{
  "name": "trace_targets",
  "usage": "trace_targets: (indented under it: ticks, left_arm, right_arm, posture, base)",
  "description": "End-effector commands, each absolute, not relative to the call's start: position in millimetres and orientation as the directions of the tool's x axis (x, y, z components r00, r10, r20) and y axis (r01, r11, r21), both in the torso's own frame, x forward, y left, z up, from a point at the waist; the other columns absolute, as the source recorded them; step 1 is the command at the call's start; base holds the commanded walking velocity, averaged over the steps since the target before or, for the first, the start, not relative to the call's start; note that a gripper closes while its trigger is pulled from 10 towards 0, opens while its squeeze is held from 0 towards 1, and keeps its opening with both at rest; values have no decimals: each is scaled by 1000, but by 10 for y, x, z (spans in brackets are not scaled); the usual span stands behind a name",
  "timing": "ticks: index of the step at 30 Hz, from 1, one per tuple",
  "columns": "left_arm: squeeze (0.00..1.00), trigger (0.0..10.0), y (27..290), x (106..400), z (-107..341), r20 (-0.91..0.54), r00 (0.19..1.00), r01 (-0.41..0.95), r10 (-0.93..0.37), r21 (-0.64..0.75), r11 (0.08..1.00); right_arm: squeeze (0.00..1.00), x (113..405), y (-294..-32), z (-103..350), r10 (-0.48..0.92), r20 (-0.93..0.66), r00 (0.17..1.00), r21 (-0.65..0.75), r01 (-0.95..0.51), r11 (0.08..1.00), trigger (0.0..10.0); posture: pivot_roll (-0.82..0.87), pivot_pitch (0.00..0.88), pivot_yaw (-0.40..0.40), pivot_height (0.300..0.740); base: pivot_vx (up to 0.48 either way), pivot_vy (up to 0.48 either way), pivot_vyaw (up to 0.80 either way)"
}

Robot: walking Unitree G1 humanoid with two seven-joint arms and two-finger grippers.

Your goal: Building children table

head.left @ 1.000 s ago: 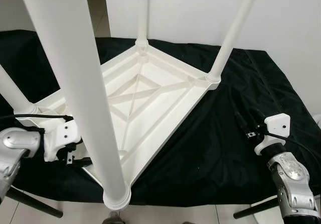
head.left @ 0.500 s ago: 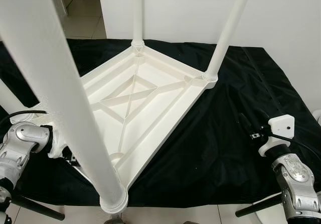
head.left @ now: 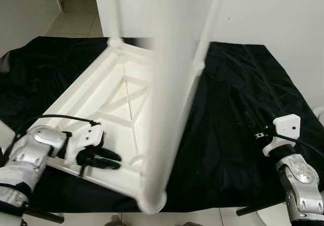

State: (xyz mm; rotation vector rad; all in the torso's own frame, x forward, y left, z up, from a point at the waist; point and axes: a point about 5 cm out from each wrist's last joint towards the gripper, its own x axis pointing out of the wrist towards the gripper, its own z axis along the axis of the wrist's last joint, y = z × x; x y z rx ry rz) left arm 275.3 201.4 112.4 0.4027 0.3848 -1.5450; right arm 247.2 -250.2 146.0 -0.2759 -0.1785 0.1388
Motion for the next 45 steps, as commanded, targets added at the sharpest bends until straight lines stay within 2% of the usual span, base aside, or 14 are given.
trace_targets:
  ticks: [1,13,14,20,21,25,26,27,28,29,39,42,43,45]
  left_arm:
    - [0,0,1978,2849,1162,-395,214,977,-893,90,194]
    - [0,0,1493,3028,1245,-170,437,897,-883,160,413]
    - [0,10000,1345,3108,1275,-136,512,856,-848,165,490]
    - [0,10000,1273,3122,1281,-136,511,859,-849,118,498]
    - [1000,10000,1259,3077,1293,-129,471,882,-873,89,463]
    - [1000,10000,1300,2994,1308,-137,421,907,-897,76,414]
    - [643,10000,1329,2961,1314,-141,407,913,-902,70,401]
    - [643,10000,1329,2961,1314,-141,407,913,-902,70,401]
    - [0,10000,1365,2930,1309,-159,390,920,-907,35,390]
    - [0,10000,1395,2897,1321,-158,384,922,-910,16,386]
    - [0,10000,1477,2830,1328,-187,423,901,-886,-11,433]
    - [0,10000,1450,2749,1371,-171,432,894,-886,-45,445]
    - [0,10000,1409,2679,1391,-158,422,897,-893,-67,436]
    - [0,10000,1395,2662,1388,-157,421,898,-894,-71,435]
  right_arm:
    - [0,2465,-2516,1451,138,152,979,-276,-92,957,10000]
    - [0,2530,-2434,1457,123,178,976,-244,-77,967,10000]
    - [0,2551,-2367,1439,123,182,976,-226,-80,971,10000]
    - [0,2558,-2309,1414,127,181,975,-215,-86,973,10000]
    - [0,2551,-2279,1395,128,179,975,-203,-91,975,10000]
    - [0,2520,-2242,1342,126,170,977,-167,-97,981,10000]
    - [0,2502,-2228,1323,128,167,978,-145,-104,984,10000]
    - [0,2502,-2228,1323,128,167,978,-145,-104,984,10000]
    - [325,2481,-2218,1308,130,165,978,-125,-110,986,10000]
    - [1000,2452,-2209,1296,139,163,977,-93,-125,988,10000]
    - [1000,2315,-2242,1293,182,159,970,-33,-179,983,10000]
    - [1000,2145,-2294,1301,295,107,949,-8,-296,955,10000]
    - [0,2016,-2299,1299,397,57,916,6,-398,918,10000]
    - [0,1982,-2294,1298,425,43,904,7,-426,905,10000]
  posture:
    - [66,32,-18,740]
    - [62,27,-9,740]
    - [63,24,-6,740]
    - [63,23,-4,740]
    - [65,22,-3,740]
    - [65,21,0,740]
    - [65,21,0,740]
    - [65,21,0,740]
    - [62,19,6,740]
    - [64,20,9,740]
    - [65,19,6,740]
    - [60,23,2,740]
    - [53,25,5,740]
    - [54,24,2,740]
  base:
    - [0,0,0]
    - [0,0,0]
    - [0,0,0]
    - [0,0,0]
    - [0,0,0]
    - [0,0,0]
    - [0,0,0]
    - [0,0,0]
    - [0,0,0]
    - [0,0,0]
    - [0,0,0]
    - [0,0,0]
    - [0,0,0]
    - [0,0,0]
